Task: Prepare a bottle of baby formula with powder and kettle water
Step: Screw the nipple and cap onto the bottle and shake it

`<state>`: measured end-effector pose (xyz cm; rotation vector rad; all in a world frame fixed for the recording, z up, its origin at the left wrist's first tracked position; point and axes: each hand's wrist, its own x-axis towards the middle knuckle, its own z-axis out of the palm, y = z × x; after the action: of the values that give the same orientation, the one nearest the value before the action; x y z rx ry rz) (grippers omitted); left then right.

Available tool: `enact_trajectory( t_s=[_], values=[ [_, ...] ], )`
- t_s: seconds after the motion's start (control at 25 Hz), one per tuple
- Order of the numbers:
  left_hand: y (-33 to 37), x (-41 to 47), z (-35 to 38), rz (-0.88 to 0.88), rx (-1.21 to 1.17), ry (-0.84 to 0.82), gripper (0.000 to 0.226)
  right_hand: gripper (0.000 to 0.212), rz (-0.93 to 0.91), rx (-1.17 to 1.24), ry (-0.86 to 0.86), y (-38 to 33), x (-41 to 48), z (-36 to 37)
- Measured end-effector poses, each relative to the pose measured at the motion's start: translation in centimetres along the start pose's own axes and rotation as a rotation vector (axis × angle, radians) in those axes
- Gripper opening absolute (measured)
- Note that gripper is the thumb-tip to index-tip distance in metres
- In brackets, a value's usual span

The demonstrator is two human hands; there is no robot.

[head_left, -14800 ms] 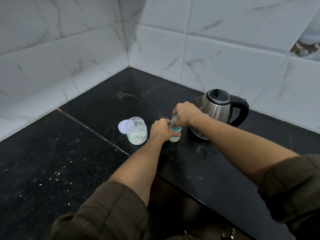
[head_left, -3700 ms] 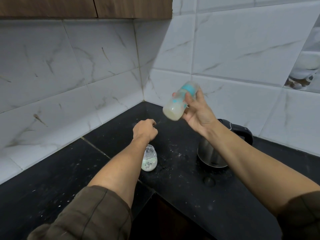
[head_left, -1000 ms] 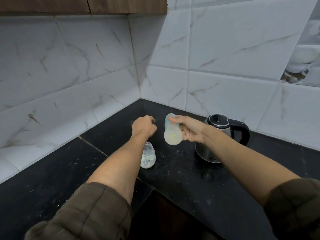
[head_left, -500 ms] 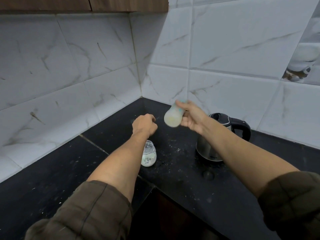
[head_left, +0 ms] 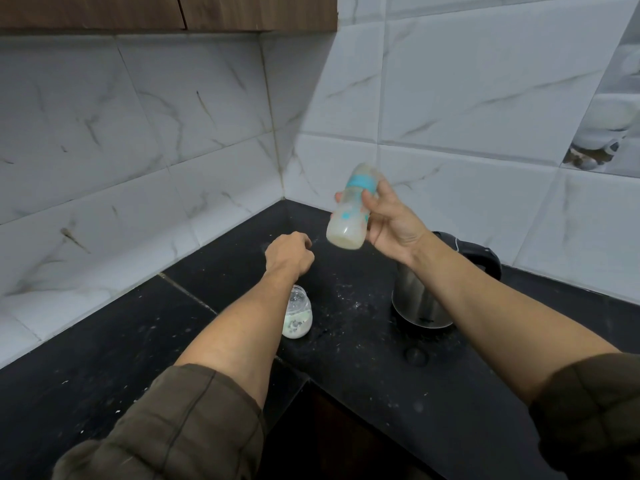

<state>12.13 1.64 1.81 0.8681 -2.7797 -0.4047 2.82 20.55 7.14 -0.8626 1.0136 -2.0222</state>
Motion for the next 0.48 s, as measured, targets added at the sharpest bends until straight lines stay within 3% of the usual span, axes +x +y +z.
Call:
enact_trajectory(
  t_s=[0.08,0.24,0.4,0.48],
  values=[
    [0.1,0.1,-0.1,0.000,0.011,-0.001,0.039,0.072,0.035,-0.075,-0.078,0.5,-0.3,-0.1],
    [-0.1,0.0,0.0,0.001,0.002,0.006,0.041,0.098,-0.045,0.043,0.087,-0.7,0.0,0.6],
    [0.3,0.1,-0.1,0.011,0.020,0.002,0.035,0.093,0.031,-0.054,-0.073,0.2,-0.1,0.5],
    [0.2,0.2,-0.2,0.012,0.013,0.006,0.038,0.102,0.005,-0.011,-0.027,0.0,0.2,0.7]
  ],
)
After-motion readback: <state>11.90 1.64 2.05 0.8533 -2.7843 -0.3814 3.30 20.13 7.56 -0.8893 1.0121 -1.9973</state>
